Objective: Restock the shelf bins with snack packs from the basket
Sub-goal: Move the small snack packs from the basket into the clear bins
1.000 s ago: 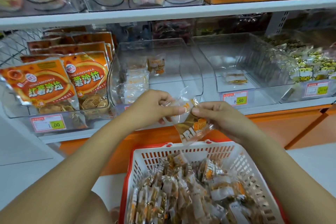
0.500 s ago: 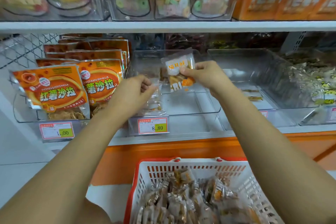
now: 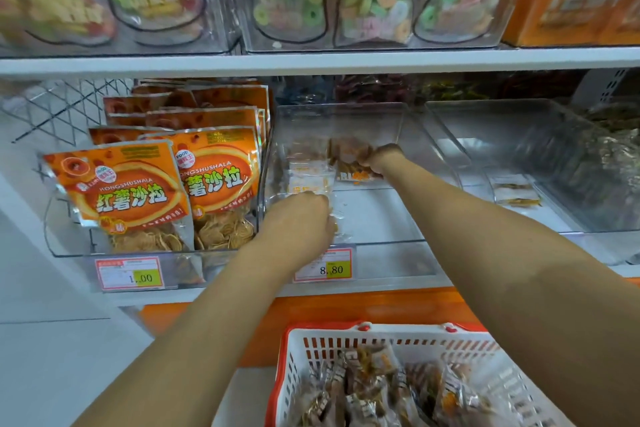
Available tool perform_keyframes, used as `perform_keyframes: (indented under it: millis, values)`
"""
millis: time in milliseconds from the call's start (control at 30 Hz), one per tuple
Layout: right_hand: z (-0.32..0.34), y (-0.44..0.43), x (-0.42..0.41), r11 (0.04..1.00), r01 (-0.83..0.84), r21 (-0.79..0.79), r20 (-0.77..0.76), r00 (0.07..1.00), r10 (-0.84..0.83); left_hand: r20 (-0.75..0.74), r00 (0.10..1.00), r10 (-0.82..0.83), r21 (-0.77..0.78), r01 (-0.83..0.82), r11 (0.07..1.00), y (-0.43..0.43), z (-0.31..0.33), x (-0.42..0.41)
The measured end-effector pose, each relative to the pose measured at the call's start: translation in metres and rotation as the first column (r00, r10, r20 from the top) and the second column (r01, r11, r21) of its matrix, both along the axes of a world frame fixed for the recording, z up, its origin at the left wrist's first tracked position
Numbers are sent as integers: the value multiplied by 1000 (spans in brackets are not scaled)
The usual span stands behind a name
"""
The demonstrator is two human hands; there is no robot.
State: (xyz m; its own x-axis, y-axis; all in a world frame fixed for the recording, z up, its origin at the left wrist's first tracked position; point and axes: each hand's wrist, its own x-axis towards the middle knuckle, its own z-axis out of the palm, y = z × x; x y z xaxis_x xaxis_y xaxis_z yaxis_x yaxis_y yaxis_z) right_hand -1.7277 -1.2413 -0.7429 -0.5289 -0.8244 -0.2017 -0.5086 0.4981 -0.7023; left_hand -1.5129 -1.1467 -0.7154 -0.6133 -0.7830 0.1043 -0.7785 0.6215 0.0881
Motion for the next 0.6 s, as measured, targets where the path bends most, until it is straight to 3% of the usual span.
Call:
perform_keyframes:
  millis: [100,233,367,600]
  values:
    - [-4,-6,1,1000,0,-24,-43,999,-1,-5,1000,-11,3,11,1000,-1,1,2]
    - [-4,-10,8,993,-115,4,-54,992,115,-10,1000,-11,2,11,1000,0,1,1]
    - [5,-13,23,998,-65,-3,-176,982,63,-15,1000,-13,1,13,1000,0,2,1]
    - [4,-15,25,991,-119,62,-266,955,131,-20,1000,-15,-8,14,1000,2,3,1]
